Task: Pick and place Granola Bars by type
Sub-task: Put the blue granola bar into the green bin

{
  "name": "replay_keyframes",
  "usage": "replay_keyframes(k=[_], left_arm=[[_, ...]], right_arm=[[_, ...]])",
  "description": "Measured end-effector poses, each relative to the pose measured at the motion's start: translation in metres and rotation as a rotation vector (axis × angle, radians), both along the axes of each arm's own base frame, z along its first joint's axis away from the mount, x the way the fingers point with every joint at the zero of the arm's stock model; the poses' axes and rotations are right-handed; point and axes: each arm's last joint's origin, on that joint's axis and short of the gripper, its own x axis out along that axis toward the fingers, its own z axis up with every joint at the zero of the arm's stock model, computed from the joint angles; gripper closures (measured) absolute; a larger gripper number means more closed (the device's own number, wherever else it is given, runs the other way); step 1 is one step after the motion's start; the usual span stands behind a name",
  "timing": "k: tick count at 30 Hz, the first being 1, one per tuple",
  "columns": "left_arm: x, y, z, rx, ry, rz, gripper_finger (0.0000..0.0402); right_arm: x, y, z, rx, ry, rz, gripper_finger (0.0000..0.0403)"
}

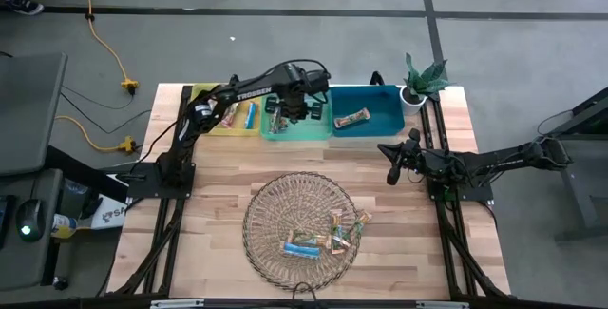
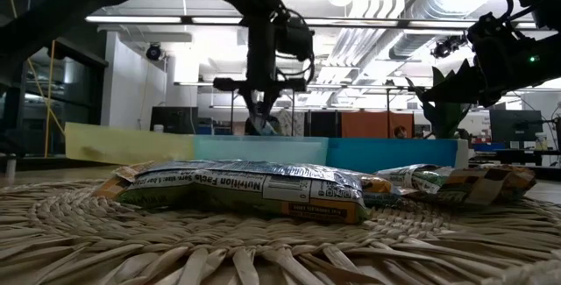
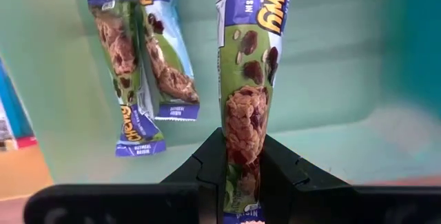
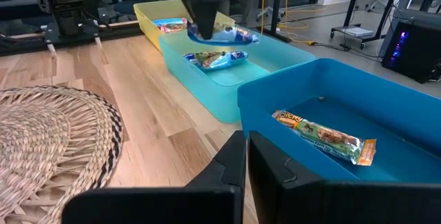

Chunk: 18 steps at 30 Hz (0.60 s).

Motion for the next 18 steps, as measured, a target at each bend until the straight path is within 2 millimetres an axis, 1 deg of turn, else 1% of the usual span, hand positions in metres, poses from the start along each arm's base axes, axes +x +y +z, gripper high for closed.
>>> replay_keyframes(k=[9, 14, 18], left_arm=[[0.001, 0.011, -0.023, 0.037, -0.042, 0.126, 0.0348], [-0.001, 0.012, -0.043, 0.018, -0.048, 0.196, 0.0348], [-0.003, 0.009, -0.062, -0.031, -0.054, 0.213, 0.0348]], right_arm=[[0.000, 0.000, 0.000, 0.000, 0.000, 0.000, 0.0402], [0.000, 0.000, 0.000, 0.000, 0.000, 0.000, 0.0402], [0.000, 0.000, 0.000, 0.000, 0.000, 0.000, 0.0402]])
